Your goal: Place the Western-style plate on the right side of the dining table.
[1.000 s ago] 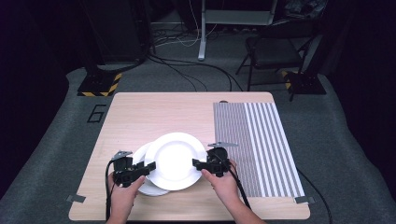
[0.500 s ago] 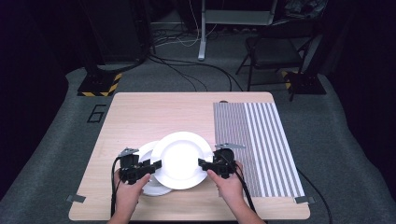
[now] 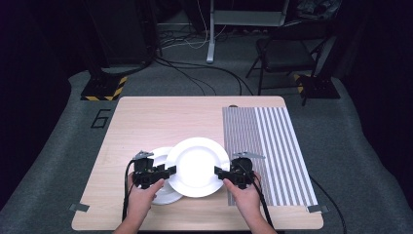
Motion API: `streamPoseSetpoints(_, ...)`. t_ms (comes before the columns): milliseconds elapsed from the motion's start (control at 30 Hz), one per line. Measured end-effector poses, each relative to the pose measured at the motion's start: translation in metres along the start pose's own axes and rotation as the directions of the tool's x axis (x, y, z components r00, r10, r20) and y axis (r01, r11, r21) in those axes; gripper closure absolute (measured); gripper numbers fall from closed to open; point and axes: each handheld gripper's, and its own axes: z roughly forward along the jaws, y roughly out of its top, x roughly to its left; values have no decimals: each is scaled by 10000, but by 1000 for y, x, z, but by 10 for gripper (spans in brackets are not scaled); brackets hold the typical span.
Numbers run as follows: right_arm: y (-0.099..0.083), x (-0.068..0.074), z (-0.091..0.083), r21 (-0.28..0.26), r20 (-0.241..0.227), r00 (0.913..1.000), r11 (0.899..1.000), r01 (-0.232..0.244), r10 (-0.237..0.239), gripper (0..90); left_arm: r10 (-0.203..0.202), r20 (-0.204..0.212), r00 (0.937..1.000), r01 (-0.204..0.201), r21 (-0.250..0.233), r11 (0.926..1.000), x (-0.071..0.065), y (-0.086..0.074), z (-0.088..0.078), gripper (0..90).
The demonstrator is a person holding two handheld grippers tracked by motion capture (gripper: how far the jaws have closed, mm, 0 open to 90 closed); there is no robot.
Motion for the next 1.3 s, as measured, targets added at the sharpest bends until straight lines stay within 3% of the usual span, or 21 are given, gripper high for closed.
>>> streamPoseSetpoints(467,-8,-15,-18,-273,547,9971,9983,-515,529,453,553,598,9967,-574,344,9978,-14,8,18,518)
streamPoseSetpoints(1300,-22,-35,-44,-652,1181,9858,9916,-1120,1191,453,958,1249,9875,-1036,573,9930,-39,13,39,518)
